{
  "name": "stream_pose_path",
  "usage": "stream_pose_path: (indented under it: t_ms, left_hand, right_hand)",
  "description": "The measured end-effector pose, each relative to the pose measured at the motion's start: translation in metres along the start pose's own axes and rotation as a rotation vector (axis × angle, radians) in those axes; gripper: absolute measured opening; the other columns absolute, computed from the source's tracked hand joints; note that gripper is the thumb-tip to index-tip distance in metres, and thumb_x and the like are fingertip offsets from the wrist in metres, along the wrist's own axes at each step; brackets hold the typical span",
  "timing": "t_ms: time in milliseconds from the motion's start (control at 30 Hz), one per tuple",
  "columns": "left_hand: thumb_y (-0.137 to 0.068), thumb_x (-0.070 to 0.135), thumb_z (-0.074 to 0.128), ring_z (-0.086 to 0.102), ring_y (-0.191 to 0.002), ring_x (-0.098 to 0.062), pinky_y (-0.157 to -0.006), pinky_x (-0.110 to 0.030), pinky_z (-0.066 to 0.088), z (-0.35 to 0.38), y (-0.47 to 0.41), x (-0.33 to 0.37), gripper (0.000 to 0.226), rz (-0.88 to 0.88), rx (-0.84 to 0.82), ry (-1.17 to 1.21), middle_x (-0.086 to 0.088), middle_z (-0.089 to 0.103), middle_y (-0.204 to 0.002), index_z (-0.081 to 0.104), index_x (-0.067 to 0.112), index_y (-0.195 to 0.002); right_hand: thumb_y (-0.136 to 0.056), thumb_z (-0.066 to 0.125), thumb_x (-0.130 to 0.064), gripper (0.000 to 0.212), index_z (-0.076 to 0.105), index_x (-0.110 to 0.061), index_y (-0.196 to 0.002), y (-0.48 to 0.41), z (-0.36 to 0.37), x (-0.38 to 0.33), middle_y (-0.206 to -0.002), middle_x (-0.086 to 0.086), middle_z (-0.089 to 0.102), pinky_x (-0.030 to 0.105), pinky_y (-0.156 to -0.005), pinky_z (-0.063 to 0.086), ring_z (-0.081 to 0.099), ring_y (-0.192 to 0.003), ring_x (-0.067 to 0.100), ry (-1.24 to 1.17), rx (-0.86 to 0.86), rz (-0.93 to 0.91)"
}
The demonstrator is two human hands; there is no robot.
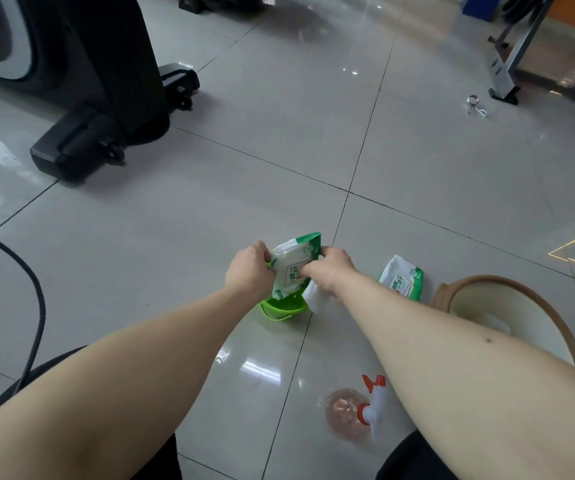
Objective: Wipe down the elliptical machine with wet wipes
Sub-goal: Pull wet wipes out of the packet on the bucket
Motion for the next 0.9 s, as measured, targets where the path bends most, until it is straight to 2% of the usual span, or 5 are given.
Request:
stream_pose_path:
  t_ms: [133, 533, 667, 800, 900]
  left_hand:
    - [-0.082, 0.006, 0.065, 0.069, -0.09, -0.028, -0.067, -0.03, 0.05, 0.009, -0.003, -0.021, 0.019, -0.163, -0.068, 0.084, -0.009, 0.072, -0.094, 0.058, 0.012, -0.099]
    - [-0.086, 0.009, 0.057, 0.057, -0.081, -0.026, -0.064, -0.027, 0.043, 0.008, 0.006, -0.021, 0.015, -0.243, -0.09, 0.062, 0.003, 0.052, -0.078, 0.052, 0.016, -0.098]
    - [-0.083, 0.01, 0.055, 0.069, -0.087, -0.03, -0.069, -0.032, 0.054, -0.004, 0.049, -0.024, 0.02, -0.391, -0.177, 0.168, -0.009, 0.071, -0.092, 0.062, 0.013, -0.101]
    - [-0.091, 0.021, 0.062, 0.065, -0.08, -0.024, -0.074, -0.033, 0.058, -0.035, 0.101, -0.002, 0.015, -0.492, -0.268, 0.389, -0.007, 0.069, -0.086, 0.071, 0.011, -0.1]
    - [-0.09, 0.015, 0.065, 0.059, -0.087, -0.02, -0.075, -0.026, 0.049, -0.082, 0.139, 0.037, 0.021, -0.529, -0.344, 0.554, -0.004, 0.066, -0.098, 0.068, 0.017, -0.11]
  right_hand:
    - [-0.087, 0.068, -0.012, 0.05, 0.053, -0.01, -0.135, -0.003, 0.015, -0.004, -0.127, 0.006, 0.058, 0.031, -0.093, 0.049, 0.058, -0.118, 0.03, 0.026, -0.011, 0.015]
    - [-0.083, 0.078, -0.033, 0.033, 0.07, -0.015, -0.109, -0.004, 0.03, 0.039, -0.1, 0.006, 0.066, 0.027, -0.077, 0.046, 0.063, -0.09, 0.027, -0.192, 0.003, 0.272]
    - [-0.088, 0.058, -0.013, 0.013, 0.069, -0.01, -0.094, 0.035, 0.022, 0.046, -0.087, 0.011, 0.066, 0.026, -0.063, 0.046, 0.061, -0.074, 0.027, -0.333, 0.035, 0.427]
    - [-0.083, 0.059, 0.003, 0.039, 0.071, -0.014, -0.117, 0.079, 0.011, 0.025, -0.113, 0.015, 0.071, 0.039, -0.092, 0.059, 0.069, -0.097, 0.029, -0.496, 0.041, 0.474]
    - [-0.084, 0.064, 0.008, 0.037, 0.069, -0.009, -0.117, 0.125, -0.006, -0.017, -0.111, 0.017, 0.072, 0.032, -0.075, 0.061, 0.069, -0.087, 0.026, -0.59, -0.035, 0.473]
Point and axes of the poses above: each hand's wrist, its own y-axis away from the middle knuckle, its own z-axis out of the palm, x = y × z, the point moved 6 cm from there along -y, towards the middle knuckle
